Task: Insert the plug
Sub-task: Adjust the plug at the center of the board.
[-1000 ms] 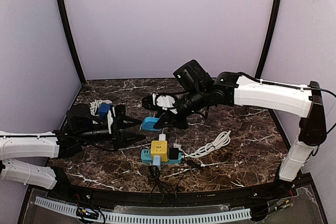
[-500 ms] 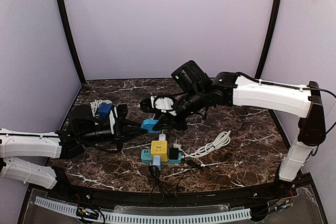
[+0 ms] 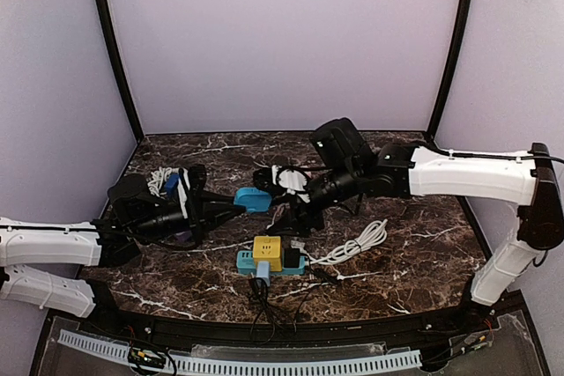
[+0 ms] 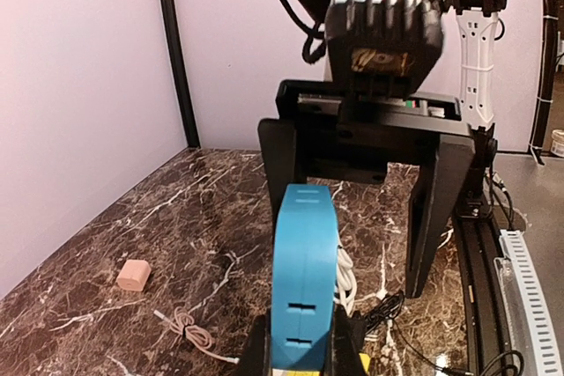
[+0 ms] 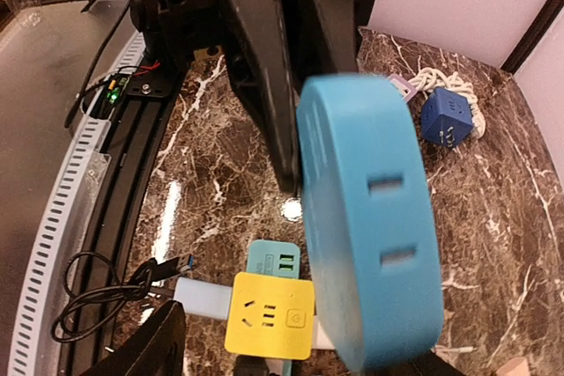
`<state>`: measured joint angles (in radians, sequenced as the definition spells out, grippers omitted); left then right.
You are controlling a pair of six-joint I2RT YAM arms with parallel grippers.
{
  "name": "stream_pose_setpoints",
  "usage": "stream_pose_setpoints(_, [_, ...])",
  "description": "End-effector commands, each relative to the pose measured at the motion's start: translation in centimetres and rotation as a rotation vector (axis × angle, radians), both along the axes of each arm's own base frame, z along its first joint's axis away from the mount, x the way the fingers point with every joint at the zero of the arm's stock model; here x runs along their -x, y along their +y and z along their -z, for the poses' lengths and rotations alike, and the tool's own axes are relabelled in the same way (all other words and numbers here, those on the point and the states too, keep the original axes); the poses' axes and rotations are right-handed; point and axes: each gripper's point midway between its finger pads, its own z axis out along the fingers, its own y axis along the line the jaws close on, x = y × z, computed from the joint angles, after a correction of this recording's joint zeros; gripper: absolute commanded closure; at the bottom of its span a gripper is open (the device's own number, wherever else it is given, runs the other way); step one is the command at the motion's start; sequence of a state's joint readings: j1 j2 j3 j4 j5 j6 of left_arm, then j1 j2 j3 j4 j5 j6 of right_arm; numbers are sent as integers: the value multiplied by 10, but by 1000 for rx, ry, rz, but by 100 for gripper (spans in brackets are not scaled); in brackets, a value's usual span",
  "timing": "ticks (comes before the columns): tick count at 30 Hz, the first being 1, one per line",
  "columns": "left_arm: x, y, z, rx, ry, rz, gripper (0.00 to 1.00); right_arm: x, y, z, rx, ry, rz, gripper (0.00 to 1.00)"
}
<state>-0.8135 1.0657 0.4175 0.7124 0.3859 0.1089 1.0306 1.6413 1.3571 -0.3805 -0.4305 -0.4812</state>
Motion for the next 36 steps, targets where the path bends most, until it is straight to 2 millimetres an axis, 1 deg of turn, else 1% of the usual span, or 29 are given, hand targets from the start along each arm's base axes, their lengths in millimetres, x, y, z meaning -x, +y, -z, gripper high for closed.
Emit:
stream_pose_setpoints(1, [6,3,-16,83,-4,20,99,7,-4,-42,-287,99,-7,33])
stream_pose_setpoints(2, [6,3,-18,98,-6,25,99,7,-4,-48,-337,118,-6,34])
stream_pose_setpoints(3, [7,3,-16,106,16,26,99,8,-5,-50,-372,137,-1,36])
stream_pose_setpoints(4, [7,3,-18,124,27,27,99,9,-4,-52,-409,149,-4,39])
stream_pose_setpoints(5, [8,2,-15,130,54,34,99,11,-4,-52,-428,166,-13,43])
stream_pose_setpoints(7, [10,1,-15,141,59,41,99,11,-1,-49,-430,200,-16,50])
stream_pose_setpoints(8, [11,1,-16,144,57,43,99,12,-1,-46,-421,215,-14,52])
stream_pose_setpoints(11, [14,-1,-18,148,51,58,99,15,-1,-42,-409,254,-25,51])
stream_pose_setpoints(13, [17,-2,-19,144,35,68,99,18,-1,-43,-411,267,-41,51])
stream_pose_setpoints(16, [19,-3,-18,138,20,76,99,17,1,-48,-420,261,-49,54])
stream_pose_setpoints(21, [21,-5,-16,132,30,88,99,10,7,-50,-435,240,-32,54])
stream_pose_setpoints(26, [23,-6,-11,123,46,95,99,10,12,-59,-461,229,-57,53])
stream_pose_setpoints(30, [24,-6,-11,122,44,98,99,4,11,-59,-465,198,-39,53])
stream_pose_setpoints(31, [24,-6,-12,123,42,98,99,4,11,-59,-466,195,-37,54])
stream_pose_setpoints(34, [24,-6,-12,124,35,96,99,6,10,-60,-465,202,-50,75])
stream_pose_setpoints(36, [24,-5,-12,124,34,94,99,7,10,-58,-456,212,-57,86])
